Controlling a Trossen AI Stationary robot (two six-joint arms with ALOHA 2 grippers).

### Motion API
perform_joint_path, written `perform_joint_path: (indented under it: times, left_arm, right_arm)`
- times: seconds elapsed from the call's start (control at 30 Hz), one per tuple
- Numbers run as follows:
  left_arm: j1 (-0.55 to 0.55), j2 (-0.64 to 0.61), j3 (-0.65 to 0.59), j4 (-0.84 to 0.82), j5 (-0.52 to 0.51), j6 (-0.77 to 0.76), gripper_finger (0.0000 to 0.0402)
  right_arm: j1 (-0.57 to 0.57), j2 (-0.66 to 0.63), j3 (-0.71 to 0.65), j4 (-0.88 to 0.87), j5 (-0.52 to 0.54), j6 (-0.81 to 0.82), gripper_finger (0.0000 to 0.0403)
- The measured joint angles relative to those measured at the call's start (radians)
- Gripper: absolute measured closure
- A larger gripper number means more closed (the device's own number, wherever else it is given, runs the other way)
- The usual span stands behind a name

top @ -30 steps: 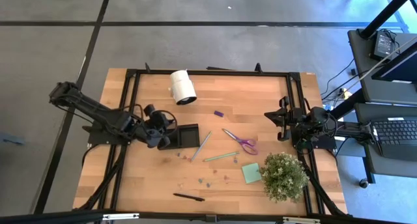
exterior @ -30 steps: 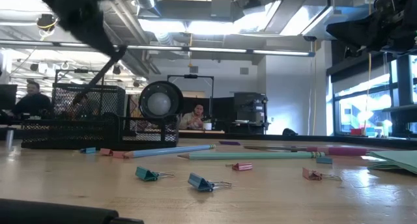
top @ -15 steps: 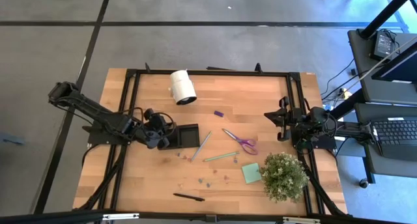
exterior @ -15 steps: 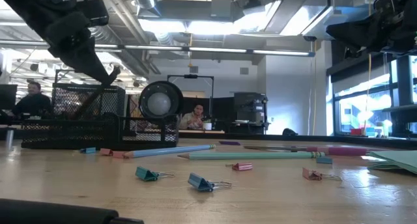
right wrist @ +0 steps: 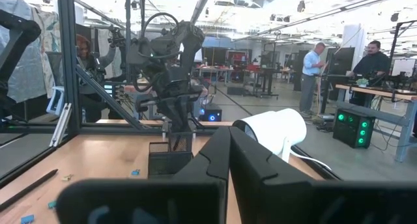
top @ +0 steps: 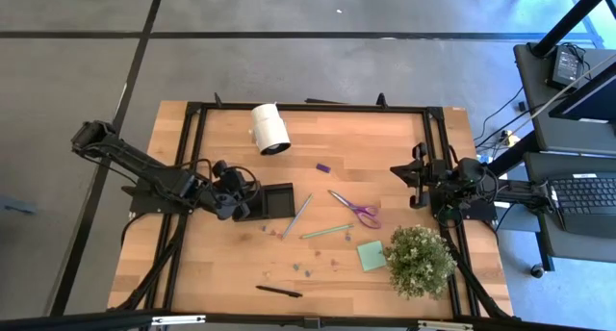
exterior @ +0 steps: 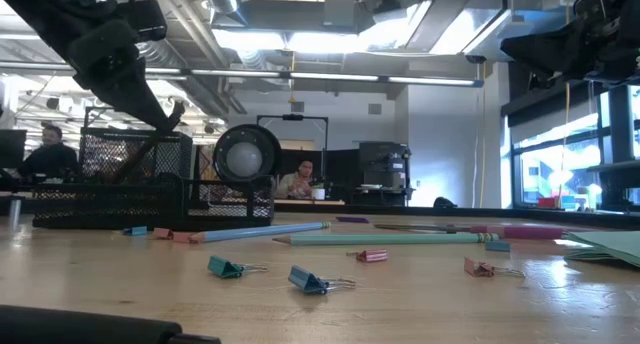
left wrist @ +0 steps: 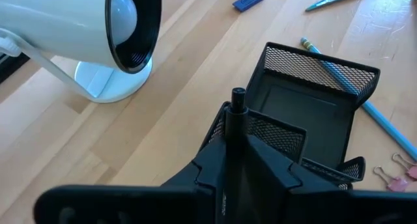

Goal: Pick and place office supplies into organizer
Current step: Put the black pen into the black desk organizer

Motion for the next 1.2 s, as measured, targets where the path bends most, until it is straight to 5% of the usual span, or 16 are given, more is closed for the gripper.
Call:
perform_joint_path:
  times: [0.3, 0.63, 0.87, 1.2]
  left_arm:
    - [-0.001, 0.0, 0.0, 0.002, 0.0, 0.011, 0.0319]
    - [-0.005, 0.0, 0.121, 0.032, 0.007, 0.243, 0.0315]
    - [-0.027, 0.022, 0.168, 0.271, 0.202, 0.475, 0.0306]
    - [-0.098, 0.291, 0.181, 0.669, 0.41, 0.649, 0.0261]
  right_arm:
    - [0.0, 0.0, 0.0, 0.0, 0.0, 0.0, 0.0391]
    - [0.0, 0.0, 0.0, 0.0, 0.0, 0.0, 0.0391]
    - [0.0, 0.0, 0.0, 0.0, 0.0, 0.0, 0.0391]
    - [0.0, 0.0, 0.0, 0.0, 0.0, 0.0, 0.0391]
